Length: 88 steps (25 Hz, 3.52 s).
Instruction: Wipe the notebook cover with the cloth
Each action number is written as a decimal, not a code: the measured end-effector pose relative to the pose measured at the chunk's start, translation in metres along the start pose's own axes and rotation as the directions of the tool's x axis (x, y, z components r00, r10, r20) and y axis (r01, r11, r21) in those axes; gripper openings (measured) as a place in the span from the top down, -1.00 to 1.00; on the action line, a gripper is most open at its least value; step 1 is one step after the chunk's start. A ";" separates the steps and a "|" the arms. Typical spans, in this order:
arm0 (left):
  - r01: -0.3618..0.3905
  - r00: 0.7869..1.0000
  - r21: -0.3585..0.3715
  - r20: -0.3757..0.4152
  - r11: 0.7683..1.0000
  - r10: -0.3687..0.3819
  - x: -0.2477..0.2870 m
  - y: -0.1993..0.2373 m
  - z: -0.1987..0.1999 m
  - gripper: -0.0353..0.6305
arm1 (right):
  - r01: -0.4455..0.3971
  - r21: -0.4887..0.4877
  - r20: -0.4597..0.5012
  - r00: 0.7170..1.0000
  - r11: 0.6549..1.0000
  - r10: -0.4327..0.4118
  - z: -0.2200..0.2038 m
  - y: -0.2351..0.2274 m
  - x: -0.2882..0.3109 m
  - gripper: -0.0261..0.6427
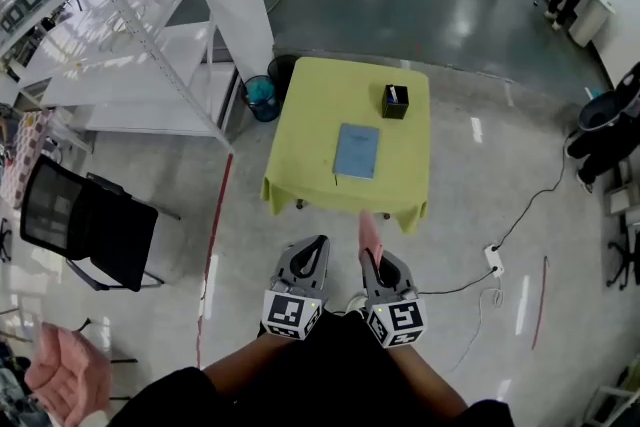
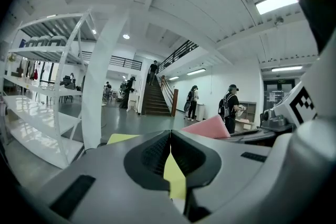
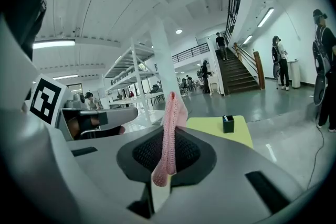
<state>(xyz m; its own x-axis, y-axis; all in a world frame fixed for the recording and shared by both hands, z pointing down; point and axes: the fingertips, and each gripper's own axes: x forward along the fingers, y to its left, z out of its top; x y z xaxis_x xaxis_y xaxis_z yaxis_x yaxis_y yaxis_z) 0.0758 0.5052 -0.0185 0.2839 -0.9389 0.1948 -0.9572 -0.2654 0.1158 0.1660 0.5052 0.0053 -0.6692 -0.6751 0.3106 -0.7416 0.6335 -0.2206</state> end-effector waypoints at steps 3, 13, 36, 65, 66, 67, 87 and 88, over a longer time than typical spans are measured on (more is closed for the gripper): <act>0.045 0.999 -0.038 0.023 0.998 -0.045 0.014 0.024 0.008 0.84 | 0.034 -0.027 -0.021 0.999 0.999 -0.034 0.006 0.002 0.031 0.80; 0.106 0.994 -0.062 0.029 0.992 -0.104 0.050 0.130 0.031 0.84 | 0.093 -0.041 -0.048 0.994 0.995 -0.095 0.043 0.015 0.136 0.80; 0.252 0.968 -0.088 0.024 0.964 -0.251 0.089 0.226 0.034 0.84 | 0.255 -0.017 -0.130 0.958 0.967 -0.255 0.065 0.003 0.228 0.80; -0.033 0.985 -0.078 -0.174 0.996 0.019 0.315 0.205 0.005 0.84 | -0.077 0.230 -0.154 0.981 0.970 0.114 0.065 -0.179 0.367 0.80; -0.047 0.983 -0.086 -0.179 0.995 0.031 0.320 0.207 0.001 0.84 | -0.080 0.242 -0.164 0.979 0.967 0.122 0.060 -0.184 0.371 0.80; -0.057 0.983 -0.095 -0.180 0.994 0.039 0.324 0.207 -0.002 0.84 | -0.083 0.254 -0.178 0.975 0.964 0.131 0.055 -0.189 0.375 0.80; -0.166 0.951 -0.173 -0.289 0.971 0.111 0.403 0.290 -0.111 0.84 | -0.093 0.433 -0.328 0.910 0.897 0.253 -0.051 -0.227 0.486 0.80; -0.160 0.949 -0.168 -0.297 0.973 0.104 0.407 0.289 -0.119 0.84 | -0.091 0.428 -0.341 0.905 0.899 0.255 -0.058 -0.230 0.490 0.80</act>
<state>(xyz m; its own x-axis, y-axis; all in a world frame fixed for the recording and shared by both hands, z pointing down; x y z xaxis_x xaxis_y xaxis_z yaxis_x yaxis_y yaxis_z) -0.0784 0.0721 0.2098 0.1866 -0.8535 0.4866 -0.9668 -0.0715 0.2453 0.0117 0.0510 0.2621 -0.7779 -0.3206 0.5405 -0.6260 0.4697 -0.6225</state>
